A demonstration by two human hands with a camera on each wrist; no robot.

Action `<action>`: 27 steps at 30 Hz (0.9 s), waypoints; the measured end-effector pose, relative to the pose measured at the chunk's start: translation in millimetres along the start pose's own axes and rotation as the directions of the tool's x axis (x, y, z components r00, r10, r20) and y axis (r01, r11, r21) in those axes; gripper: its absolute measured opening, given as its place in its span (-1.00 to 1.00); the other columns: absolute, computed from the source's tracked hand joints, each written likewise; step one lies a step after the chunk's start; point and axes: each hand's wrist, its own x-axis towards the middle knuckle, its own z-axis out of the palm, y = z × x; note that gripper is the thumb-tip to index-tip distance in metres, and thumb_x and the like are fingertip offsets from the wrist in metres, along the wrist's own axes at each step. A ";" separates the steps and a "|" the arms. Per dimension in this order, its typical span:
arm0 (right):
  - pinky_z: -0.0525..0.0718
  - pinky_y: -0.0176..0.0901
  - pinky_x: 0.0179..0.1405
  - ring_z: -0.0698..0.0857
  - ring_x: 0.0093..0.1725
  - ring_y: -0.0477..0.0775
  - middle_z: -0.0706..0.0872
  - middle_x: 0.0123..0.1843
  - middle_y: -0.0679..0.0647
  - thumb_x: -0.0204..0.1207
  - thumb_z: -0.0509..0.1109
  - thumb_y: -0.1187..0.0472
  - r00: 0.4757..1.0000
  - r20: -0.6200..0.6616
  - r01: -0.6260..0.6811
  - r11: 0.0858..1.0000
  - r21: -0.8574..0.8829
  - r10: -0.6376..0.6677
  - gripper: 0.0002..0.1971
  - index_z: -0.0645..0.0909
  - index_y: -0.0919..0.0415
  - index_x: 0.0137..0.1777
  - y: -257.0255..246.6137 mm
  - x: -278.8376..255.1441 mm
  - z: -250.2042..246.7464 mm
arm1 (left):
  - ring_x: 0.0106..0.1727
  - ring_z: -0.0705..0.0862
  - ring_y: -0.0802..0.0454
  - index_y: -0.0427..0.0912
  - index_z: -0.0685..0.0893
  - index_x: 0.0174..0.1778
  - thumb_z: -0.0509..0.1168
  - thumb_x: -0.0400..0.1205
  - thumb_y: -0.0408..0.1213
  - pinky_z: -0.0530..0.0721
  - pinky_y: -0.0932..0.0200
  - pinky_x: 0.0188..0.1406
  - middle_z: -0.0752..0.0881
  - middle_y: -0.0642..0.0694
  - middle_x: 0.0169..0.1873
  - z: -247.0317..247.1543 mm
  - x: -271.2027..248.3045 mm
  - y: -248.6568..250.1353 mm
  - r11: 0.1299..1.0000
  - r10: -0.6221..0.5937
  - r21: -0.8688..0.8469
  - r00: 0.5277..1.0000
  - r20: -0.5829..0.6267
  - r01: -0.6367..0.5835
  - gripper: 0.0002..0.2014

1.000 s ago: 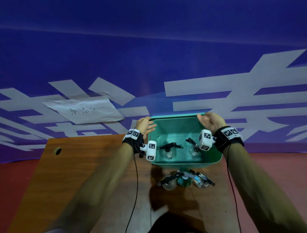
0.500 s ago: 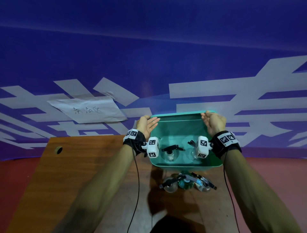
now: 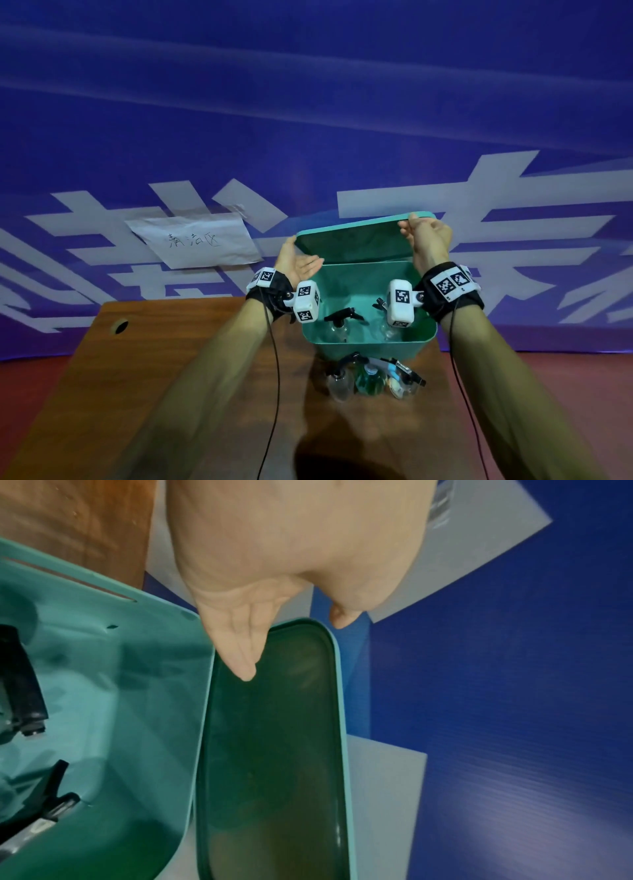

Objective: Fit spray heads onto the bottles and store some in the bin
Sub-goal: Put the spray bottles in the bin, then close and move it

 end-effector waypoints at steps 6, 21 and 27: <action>0.73 -0.27 -0.17 0.73 -0.31 -0.04 0.75 -0.31 0.13 0.66 0.40 0.35 0.979 0.172 0.100 0.994 0.046 -0.106 -0.93 0.59 0.37 0.03 -25.6 -42.4 -16.9 | 0.43 0.62 -0.40 -0.38 0.20 0.70 0.29 0.56 0.42 0.78 -0.22 0.01 0.40 -0.45 0.61 9.5 -38.3 2.9 0.980 0.005 -0.201 0.998 0.064 0.009 0.06; 0.54 -0.20 -0.56 0.55 -0.57 -0.01 0.70 -0.41 0.17 0.66 0.42 0.06 0.964 0.100 -0.183 0.891 -0.415 0.245 -0.67 0.66 0.41 -0.04 43.6 -42.3 -118.5 | -0.02 0.82 -0.13 -0.23 0.59 0.36 0.22 0.81 -0.32 0.85 0.13 -0.27 0.83 -0.23 0.06 -55.4 -68.8 -70.0 0.989 0.112 0.083 0.987 0.117 -0.122 -0.78; 0.51 -0.17 -0.55 0.52 -0.57 0.01 0.67 -0.45 0.13 0.64 0.46 0.05 0.952 0.155 -0.066 0.669 -0.740 0.265 -0.65 0.64 0.32 -0.24 84.5 -32.7 -134.1 | -0.65 0.58 0.06 -0.48 0.67 0.20 0.18 0.80 0.07 0.42 0.31 -0.72 0.78 -0.23 -0.29 -105.6 -38.4 -85.6 0.457 0.241 0.879 0.970 0.023 -0.134 -0.44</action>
